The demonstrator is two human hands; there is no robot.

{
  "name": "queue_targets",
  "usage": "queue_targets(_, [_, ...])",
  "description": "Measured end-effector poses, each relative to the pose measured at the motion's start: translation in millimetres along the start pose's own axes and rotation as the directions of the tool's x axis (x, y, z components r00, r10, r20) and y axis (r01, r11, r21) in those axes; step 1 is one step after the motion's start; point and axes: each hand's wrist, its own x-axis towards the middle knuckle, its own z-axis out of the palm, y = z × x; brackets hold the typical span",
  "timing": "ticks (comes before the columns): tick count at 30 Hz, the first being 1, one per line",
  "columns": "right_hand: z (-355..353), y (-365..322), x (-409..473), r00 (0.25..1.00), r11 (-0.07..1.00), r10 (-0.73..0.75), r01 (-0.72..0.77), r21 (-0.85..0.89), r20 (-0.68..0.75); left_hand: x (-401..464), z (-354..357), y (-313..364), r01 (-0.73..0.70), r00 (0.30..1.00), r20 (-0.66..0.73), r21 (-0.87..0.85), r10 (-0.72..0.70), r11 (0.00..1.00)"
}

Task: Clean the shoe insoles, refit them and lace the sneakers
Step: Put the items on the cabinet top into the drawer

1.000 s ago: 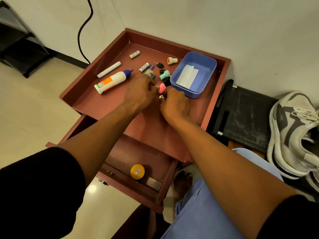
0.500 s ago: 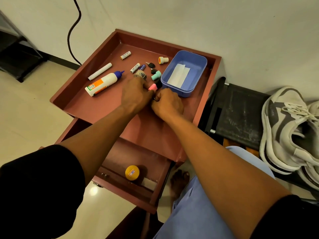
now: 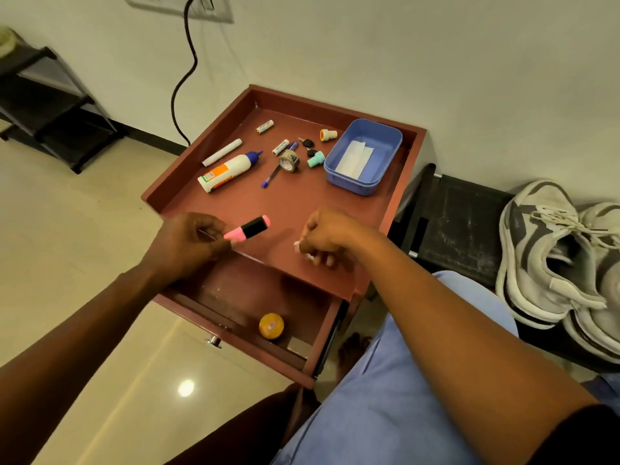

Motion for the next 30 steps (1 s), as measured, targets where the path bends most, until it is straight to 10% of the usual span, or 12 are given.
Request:
queue_targets(10, [89.1,-11.2,-12.5,0.881,0.936,0.107,0.066,-0.345,0.461,-26.5,-0.6,-72.0,0.056,0.949,0.298,0.177,-0.107,0.983])
queue_targets(17, [126.8,7.3,-5.5,0.934,0.669,0.027,0.248,-0.701,0.357,17.2,56.2,-86.3,0.030,0.921,0.370,0.246,-0.123,0.969])
queue_targets(30, [146.6,42.8,32.5,0.952,0.703,0.114,0.125,-0.700,0.285,30.8,109.6,-100.1,0.157,0.786,0.503,0.397,-0.358,0.904])
